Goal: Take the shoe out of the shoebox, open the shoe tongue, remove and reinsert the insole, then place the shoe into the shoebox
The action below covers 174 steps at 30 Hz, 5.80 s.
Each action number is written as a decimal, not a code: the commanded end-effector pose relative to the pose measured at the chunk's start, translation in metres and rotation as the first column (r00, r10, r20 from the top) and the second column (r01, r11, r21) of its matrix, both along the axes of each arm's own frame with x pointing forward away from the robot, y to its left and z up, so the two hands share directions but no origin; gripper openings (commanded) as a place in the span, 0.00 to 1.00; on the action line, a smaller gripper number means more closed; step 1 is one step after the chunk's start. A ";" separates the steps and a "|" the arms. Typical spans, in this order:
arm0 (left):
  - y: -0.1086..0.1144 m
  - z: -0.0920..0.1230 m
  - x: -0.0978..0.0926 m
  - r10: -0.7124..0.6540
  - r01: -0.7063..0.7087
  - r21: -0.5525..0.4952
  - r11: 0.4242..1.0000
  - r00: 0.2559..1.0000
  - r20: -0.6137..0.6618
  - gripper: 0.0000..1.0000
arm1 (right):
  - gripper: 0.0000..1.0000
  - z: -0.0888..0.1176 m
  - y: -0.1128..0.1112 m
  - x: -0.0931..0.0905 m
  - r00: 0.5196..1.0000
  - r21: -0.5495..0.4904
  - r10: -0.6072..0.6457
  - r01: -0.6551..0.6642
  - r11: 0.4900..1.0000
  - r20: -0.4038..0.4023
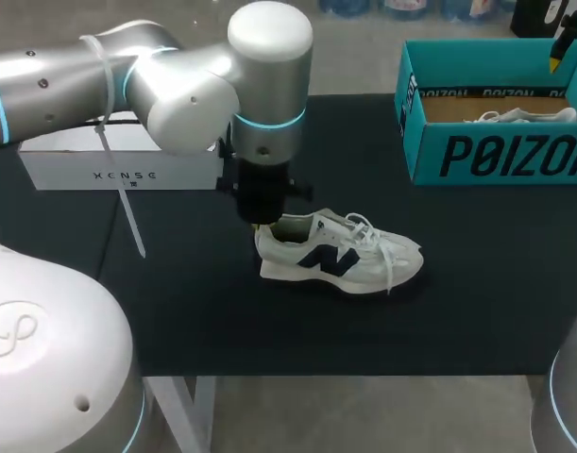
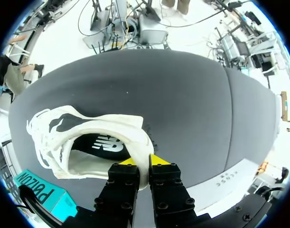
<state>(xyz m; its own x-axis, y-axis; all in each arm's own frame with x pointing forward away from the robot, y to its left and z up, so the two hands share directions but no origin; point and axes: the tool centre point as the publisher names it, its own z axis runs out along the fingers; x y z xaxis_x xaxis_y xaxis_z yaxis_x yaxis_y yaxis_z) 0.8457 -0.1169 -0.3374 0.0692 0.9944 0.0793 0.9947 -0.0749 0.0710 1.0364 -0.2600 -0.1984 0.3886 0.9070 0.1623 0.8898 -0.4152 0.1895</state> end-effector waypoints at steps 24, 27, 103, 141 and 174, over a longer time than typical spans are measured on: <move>-0.003 0.019 0.026 0.099 -0.103 0.030 0.994 0.987 0.130 1.00 | 1.00 0.000 0.000 0.000 1.000 -0.001 -0.001 0.001 1.000 -0.001; 0.010 0.039 0.036 0.174 -0.175 -0.009 0.985 0.973 0.153 1.00 | 1.00 0.000 0.000 0.000 1.000 -0.001 -0.001 0.001 1.000 -0.001; 0.086 -0.032 -0.022 0.452 -0.938 -0.235 0.256 0.331 -0.829 1.00 | 1.00 0.000 0.000 0.000 1.000 -0.001 -0.001 0.001 1.000 -0.001; 0.017 -0.086 0.033 0.417 -0.970 -0.174 0.168 0.229 -0.880 1.00 | 1.00 0.000 0.000 0.000 1.000 -0.001 -0.001 0.001 1.000 -0.001; -0.005 -0.098 -0.009 0.439 -0.976 -0.120 0.183 0.190 -0.878 1.00 | 1.00 0.000 0.000 0.000 1.000 -0.001 -0.001 0.001 1.000 -0.001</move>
